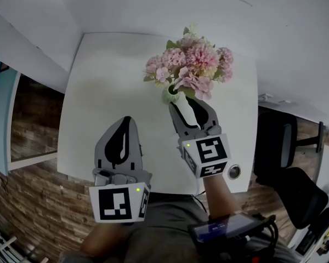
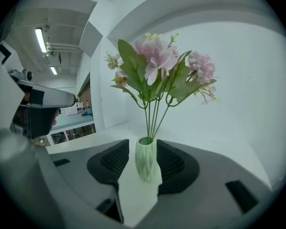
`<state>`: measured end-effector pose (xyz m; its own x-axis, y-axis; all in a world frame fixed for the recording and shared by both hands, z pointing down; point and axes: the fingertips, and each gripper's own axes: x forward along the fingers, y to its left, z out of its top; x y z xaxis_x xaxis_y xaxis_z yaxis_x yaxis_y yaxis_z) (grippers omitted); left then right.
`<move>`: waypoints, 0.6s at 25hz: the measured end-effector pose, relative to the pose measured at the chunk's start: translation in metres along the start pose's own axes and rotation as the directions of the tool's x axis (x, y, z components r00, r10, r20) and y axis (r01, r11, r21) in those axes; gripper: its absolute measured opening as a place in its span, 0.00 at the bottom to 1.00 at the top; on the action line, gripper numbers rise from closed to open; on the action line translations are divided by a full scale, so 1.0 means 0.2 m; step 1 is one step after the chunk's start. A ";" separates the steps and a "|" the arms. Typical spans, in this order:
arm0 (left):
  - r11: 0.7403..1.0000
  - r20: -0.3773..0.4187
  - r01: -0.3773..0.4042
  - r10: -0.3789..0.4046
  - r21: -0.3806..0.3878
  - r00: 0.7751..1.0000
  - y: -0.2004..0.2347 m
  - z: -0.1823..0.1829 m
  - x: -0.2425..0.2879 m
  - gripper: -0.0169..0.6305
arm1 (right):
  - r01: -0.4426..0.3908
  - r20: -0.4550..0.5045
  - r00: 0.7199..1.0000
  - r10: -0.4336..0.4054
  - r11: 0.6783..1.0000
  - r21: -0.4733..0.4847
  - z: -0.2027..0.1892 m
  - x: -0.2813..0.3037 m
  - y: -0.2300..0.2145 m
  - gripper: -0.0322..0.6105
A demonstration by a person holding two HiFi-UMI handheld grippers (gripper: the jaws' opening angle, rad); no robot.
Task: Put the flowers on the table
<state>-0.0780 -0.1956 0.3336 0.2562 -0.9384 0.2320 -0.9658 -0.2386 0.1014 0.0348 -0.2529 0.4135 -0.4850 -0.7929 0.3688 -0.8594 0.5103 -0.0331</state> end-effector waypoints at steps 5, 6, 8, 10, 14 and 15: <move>1.000 0.016 0.010 -0.010 0.009 1.000 -0.04 0.03 -0.02 0.04 | -0.008 0.009 1.000 0.008 1.000 0.004 0.02 -0.07 0.03 0.34; 1.000 0.020 0.013 -0.013 0.011 1.000 -0.05 0.03 -0.02 0.04 | -0.014 0.013 1.000 0.014 1.000 0.007 0.03 -0.09 0.05 0.34; 1.000 0.030 0.019 -0.019 0.012 0.999 -0.07 0.05 -0.06 0.04 | -0.025 0.030 0.999 0.025 1.000 0.012 0.06 -0.16 0.10 0.32; 1.000 0.039 0.027 -0.027 0.000 0.999 -0.09 0.06 -0.10 0.04 | -0.032 0.057 0.998 0.030 0.999 0.026 0.10 -0.24 0.15 0.26; 0.998 0.062 0.048 -0.046 -0.028 0.997 -0.12 0.09 -0.18 0.04 | -0.024 0.126 0.992 0.020 0.999 0.030 0.20 -0.40 0.23 0.11; 0.998 0.070 0.050 -0.048 -0.025 0.996 -0.14 0.11 -0.20 0.04 | -0.018 0.138 0.990 0.015 1.000 0.023 0.22 -0.44 0.25 0.10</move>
<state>-0.0630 -0.1563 0.3010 0.2993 -0.9408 0.1589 -0.9504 -0.2792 0.1369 0.0276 -0.1722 0.3378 -0.5152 -0.8238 0.2363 -0.8541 0.5166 -0.0612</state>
